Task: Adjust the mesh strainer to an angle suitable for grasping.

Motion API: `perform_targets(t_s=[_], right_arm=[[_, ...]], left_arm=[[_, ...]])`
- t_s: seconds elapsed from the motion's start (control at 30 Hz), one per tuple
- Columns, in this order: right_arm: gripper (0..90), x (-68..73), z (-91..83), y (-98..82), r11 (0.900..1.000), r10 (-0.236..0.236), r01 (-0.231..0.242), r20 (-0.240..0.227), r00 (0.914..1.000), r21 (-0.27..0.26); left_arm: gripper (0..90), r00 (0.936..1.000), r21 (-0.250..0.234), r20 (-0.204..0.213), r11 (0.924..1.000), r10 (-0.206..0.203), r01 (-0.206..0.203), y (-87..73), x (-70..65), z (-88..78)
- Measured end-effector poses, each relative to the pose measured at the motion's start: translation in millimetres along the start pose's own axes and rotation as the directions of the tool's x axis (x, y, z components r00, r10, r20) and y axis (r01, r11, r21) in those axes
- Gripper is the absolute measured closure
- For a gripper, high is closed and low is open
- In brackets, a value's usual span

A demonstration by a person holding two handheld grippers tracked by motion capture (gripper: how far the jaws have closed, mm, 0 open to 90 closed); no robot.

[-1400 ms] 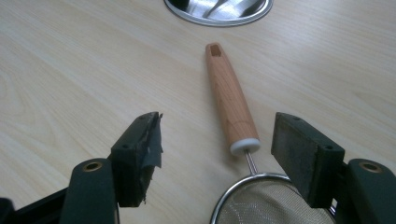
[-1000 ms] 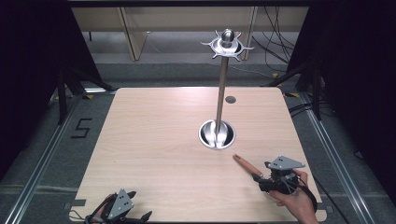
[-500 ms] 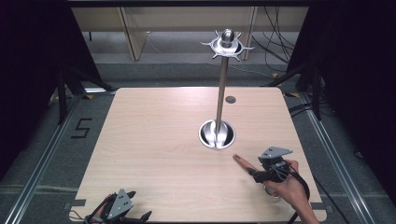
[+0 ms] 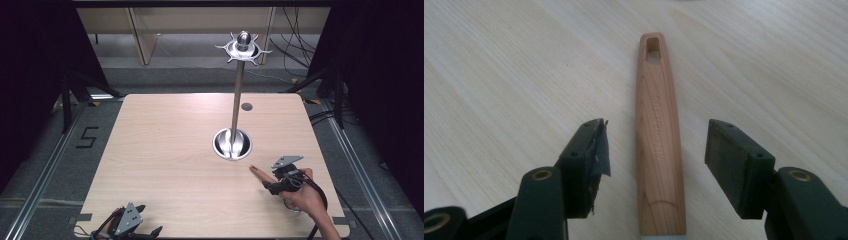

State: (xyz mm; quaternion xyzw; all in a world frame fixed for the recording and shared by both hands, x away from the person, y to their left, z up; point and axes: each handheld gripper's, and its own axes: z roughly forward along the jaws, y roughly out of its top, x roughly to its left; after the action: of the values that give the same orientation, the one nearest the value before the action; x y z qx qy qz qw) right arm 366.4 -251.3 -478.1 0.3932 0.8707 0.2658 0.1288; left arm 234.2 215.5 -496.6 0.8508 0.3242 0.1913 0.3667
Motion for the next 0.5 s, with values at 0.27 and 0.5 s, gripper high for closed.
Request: perform_targets(t_s=[0.27,0.5], right_arm=[[46.0,-7.2,5.6,-0.5,1.0,0.002,-0.002,0.0,1.0,0.021],[53.4,-2.7,7.8,2.0,0.993,0.037,-0.034,-0.028,0.9989,0.109]], left_arm=[[15.7,1.0,-0.004,-0.001,1.0,-0.001,0.001,-0.1,-0.1,0.2],[15.6,0.9996,0.002,0.0,0.9996,0.027,-0.027,0.6,1.5,-0.6]])
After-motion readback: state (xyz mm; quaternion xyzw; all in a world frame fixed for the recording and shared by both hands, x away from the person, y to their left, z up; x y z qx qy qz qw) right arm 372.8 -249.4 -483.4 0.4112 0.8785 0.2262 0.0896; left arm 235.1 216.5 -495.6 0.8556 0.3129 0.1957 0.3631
